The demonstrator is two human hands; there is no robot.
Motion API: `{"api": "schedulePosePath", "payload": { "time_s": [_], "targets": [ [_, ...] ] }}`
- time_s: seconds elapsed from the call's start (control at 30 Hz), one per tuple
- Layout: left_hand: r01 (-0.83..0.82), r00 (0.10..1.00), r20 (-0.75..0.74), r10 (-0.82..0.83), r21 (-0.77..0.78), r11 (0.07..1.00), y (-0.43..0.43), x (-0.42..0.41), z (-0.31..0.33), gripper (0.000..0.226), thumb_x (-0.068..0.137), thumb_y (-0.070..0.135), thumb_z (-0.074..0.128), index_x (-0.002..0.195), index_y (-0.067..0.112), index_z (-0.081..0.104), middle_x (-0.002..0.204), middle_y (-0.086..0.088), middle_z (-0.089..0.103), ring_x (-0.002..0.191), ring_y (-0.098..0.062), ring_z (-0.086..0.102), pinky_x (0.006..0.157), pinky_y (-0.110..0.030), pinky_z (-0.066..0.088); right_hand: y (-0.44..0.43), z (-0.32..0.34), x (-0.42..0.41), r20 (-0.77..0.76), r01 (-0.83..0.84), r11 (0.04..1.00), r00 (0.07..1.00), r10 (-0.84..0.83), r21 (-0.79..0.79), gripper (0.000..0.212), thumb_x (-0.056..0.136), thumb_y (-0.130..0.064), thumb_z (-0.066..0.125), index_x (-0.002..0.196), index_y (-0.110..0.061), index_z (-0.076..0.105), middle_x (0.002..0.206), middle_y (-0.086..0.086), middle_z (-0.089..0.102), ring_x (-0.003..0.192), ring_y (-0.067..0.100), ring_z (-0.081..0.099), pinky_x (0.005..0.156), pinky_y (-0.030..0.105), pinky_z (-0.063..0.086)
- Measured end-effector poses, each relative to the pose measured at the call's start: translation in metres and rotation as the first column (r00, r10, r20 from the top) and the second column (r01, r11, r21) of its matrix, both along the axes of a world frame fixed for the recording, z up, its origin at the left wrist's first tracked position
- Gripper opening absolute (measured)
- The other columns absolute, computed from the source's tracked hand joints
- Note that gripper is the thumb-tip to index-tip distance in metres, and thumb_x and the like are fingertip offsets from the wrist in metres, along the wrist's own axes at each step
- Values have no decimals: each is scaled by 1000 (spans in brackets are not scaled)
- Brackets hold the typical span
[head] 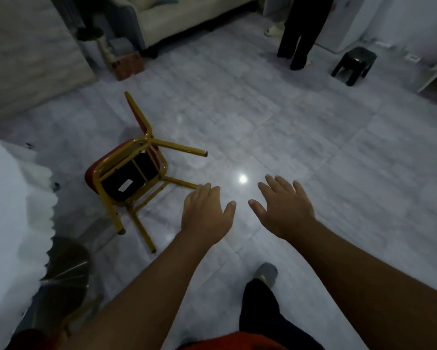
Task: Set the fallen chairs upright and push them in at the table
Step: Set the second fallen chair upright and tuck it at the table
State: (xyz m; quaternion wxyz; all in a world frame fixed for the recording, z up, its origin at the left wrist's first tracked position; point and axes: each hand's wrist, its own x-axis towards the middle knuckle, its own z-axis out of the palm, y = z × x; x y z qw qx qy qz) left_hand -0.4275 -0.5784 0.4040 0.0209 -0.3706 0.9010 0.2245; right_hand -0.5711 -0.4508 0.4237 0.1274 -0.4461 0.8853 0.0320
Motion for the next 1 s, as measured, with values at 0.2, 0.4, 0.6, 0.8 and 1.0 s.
{"api": "schedulePosePath", "payload": {
  "time_s": [0.2, 0.4, 0.6, 0.8, 1.0],
  "targets": [
    [-122, 992, 49, 119, 57, 991, -43, -120, 0, 63, 101, 54, 43, 150, 14, 42, 159, -10, 40, 151, -27, 28, 124, -43, 18, -54, -8, -132, 51, -94, 995, 995, 92, 41, 69, 101, -63, 21, 158, -23, 23, 169, 1, 15, 156, 20, 11, 126, 49, 9],
    [-238, 971, 41, 234, 110, 965, -99, -211, -9, 62, 102, 51, 44, 150, 12, 40, 160, -12, 36, 151, -29, 24, 124, -41, 13, -135, -18, -253, 61, -203, 972, 979, 197, 115, 68, 102, -62, 21, 158, -23, 23, 169, 0, 16, 156, 20, 11, 126, 49, 10],
    [-311, 950, 77, 302, 137, 941, -208, -300, -20, 65, 104, 51, 40, 155, 12, 33, 165, -10, 28, 154, -28, 18, 125, -40, 7, -274, -17, -357, 43, -271, 951, 963, 268, 146, 68, 101, -62, 21, 158, -24, 23, 169, 0, 16, 156, 20, 11, 126, 49, 9],
    [-361, 932, 85, 352, 175, 916, -336, -391, -26, 65, 104, 52, 37, 156, 12, 31, 167, -11, 25, 155, -28, 15, 126, -42, 8, -401, -10, -427, 85, -297, 942, 954, 287, 155, 67, 102, -61, 24, 158, -25, 23, 169, 0, 15, 156, 19, 10, 126, 49, 7],
    [-429, 903, 105, 417, 149, 891, -445, -454, -29, 66, 104, 52, 37, 155, 12, 31, 166, -11, 27, 155, -29, 17, 126, -43, 9, -522, -15, -495, 83, -389, 911, 921, 381, 135, 67, 101, -62, 24, 158, -25, 25, 169, 1, 17, 156, 21, 12, 126, 49, 8]
  ]
}}
